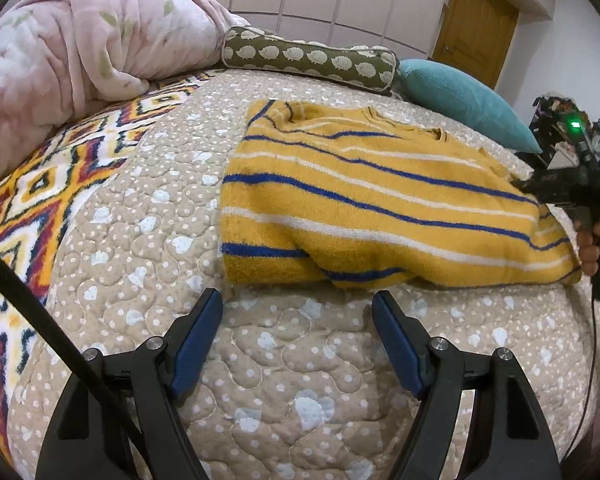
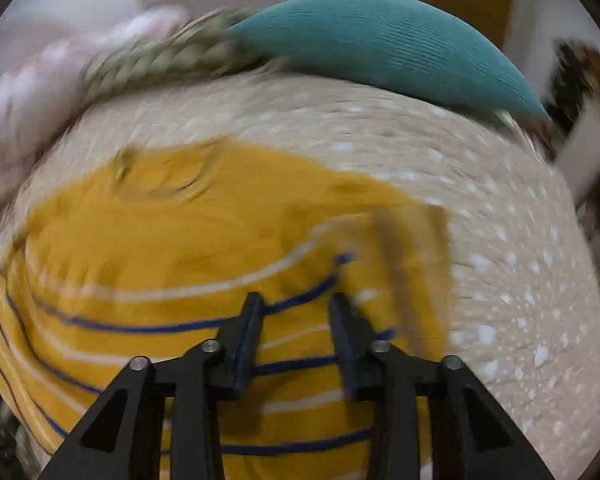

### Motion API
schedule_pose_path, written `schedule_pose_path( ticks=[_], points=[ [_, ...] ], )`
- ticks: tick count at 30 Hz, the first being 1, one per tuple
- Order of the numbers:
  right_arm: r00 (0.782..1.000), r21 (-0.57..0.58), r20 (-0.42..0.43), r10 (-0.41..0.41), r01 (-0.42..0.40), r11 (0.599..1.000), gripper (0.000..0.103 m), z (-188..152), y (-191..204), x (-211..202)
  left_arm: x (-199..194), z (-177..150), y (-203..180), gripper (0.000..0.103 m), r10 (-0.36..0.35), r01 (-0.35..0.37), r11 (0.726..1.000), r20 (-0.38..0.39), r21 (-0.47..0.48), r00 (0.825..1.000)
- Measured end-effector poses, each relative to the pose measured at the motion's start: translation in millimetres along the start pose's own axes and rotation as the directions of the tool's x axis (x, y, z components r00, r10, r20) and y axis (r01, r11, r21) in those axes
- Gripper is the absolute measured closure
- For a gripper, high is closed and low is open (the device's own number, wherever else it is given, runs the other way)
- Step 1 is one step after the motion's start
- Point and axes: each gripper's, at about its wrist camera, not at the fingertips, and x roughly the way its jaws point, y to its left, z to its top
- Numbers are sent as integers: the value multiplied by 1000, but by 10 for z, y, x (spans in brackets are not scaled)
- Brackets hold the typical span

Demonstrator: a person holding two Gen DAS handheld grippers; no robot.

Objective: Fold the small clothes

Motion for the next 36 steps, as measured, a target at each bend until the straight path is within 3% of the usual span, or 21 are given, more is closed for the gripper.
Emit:
schedule_pose_path(
  ticks=[2, 5, 6, 11, 16, 20, 26, 30, 36],
  points=[
    [1000, 136, 31, 4, -8, 991, 90, 37, -291, -71, 8, 1, -13, 27, 12, -12, 1000, -4, 9, 1000],
    [992, 180, 90, -85, 68, 981, 69, 6, -403, -261, 12, -6, -30, 27, 26, -26, 999, -8, 20, 1000],
    [992, 170, 102, -79, 61, 984, 69, -38, -426, -323, 13, -7, -33, 27, 30, -29, 999, -9, 23, 1000],
    [988, 131, 144, 55, -74, 989, 69, -567, -537, -743, 38, 3, -72, 27, 56, -55, 997, -18, 46, 998],
    [984, 50, 153, 93, -102, 994, 62, -1270, -513, -1018, 57, 2, -135, 24, 103, -101, 992, -20, 74, 994],
    [972, 48, 149, 183, -192, 980, 58, -1604, -465, -1022, 71, 7, -166, 20, 152, -149, 985, -23, 87, 988],
    [946, 104, 148, 288, -305, 947, 50, -1706, -318, -876, 78, 10, -163, 14, 188, -185, 979, -27, 83, 982],
    [943, 116, 165, 290, -311, 943, 40, -1747, -264, -829, 76, 9, -159, 13, 193, -190, 978, -26, 82, 981],
    [942, 113, 182, 281, -304, 946, 34, -1777, -237, -778, 81, 9, -165, 11, 198, -195, 977, -29, 82, 980]
  ],
)
